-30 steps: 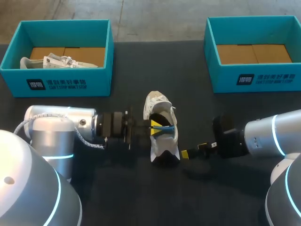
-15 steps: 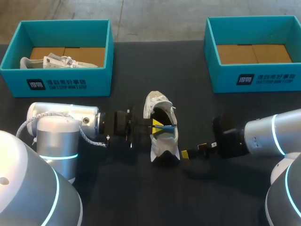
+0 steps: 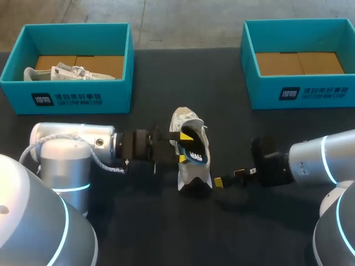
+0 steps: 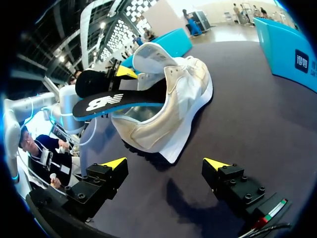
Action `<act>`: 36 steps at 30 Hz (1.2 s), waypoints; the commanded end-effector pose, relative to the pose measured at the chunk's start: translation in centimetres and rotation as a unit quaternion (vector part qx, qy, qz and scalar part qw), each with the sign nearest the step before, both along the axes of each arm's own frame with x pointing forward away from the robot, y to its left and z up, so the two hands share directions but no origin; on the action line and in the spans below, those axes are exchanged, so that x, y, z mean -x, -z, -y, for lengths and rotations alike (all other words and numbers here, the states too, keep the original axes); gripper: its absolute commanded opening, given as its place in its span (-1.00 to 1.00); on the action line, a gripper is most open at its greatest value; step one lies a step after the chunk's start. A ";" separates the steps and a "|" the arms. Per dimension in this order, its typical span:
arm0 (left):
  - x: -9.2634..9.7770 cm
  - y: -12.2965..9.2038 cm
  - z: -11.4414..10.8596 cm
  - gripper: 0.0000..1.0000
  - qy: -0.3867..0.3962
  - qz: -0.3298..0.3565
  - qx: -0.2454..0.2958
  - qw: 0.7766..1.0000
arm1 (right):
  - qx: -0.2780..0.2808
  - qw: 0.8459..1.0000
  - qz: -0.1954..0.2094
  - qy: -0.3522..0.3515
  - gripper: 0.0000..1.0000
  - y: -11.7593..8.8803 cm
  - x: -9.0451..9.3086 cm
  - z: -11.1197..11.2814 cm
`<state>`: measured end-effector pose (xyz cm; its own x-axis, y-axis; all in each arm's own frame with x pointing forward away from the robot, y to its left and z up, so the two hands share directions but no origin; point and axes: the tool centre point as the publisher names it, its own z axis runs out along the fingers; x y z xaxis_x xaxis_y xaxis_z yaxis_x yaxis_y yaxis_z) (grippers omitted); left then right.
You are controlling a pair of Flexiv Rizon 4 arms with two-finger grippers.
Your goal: Take the shoe out of the shoebox, open the shoe tongue, remove and reinsert the insole, then place the shoe into the shoebox
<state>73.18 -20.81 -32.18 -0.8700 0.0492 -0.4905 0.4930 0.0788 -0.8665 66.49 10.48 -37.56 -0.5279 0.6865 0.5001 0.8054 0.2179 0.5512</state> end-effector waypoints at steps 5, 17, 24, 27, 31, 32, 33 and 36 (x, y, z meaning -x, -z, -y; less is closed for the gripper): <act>0.9 -0.3 0.0 -0.50 0.017 -0.006 -0.001 1.000 | 0.001 1.000 0.002 0.003 1.00 -0.1 0.0 -0.2; 0.5 1.6 0.2 -1.00 0.029 -0.005 -0.026 0.999 | -0.002 1.000 0.000 0.005 1.00 0.2 0.1 -0.3; -0.7 3.1 0.1 -1.00 0.021 0.003 -0.044 0.999 | -0.003 1.000 -0.001 0.003 1.00 0.3 -0.1 -0.4; -1.1 3.2 0.1 -1.00 0.016 0.003 -0.047 0.999 | -0.003 1.000 -0.002 0.003 1.00 0.3 -0.1 -0.4; -1.2 2.9 0.1 -0.19 0.010 0.004 -0.045 0.999 | -0.003 1.000 -0.002 0.001 1.00 0.4 -0.2 -0.4; -1.1 2.8 0.0 0.00 0.009 0.004 -0.044 0.999 | -0.003 1.000 -0.002 0.001 1.00 0.4 -0.2 -0.4; -1.1 2.5 0.0 0.14 0.008 0.003 -0.041 0.999 | -0.003 1.000 -0.003 0.000 1.00 0.4 -0.2 -0.4; -0.9 1.7 -0.1 0.19 0.010 0.001 -0.033 0.999 | -0.003 1.000 -0.002 0.000 1.00 0.2 -0.3 -0.4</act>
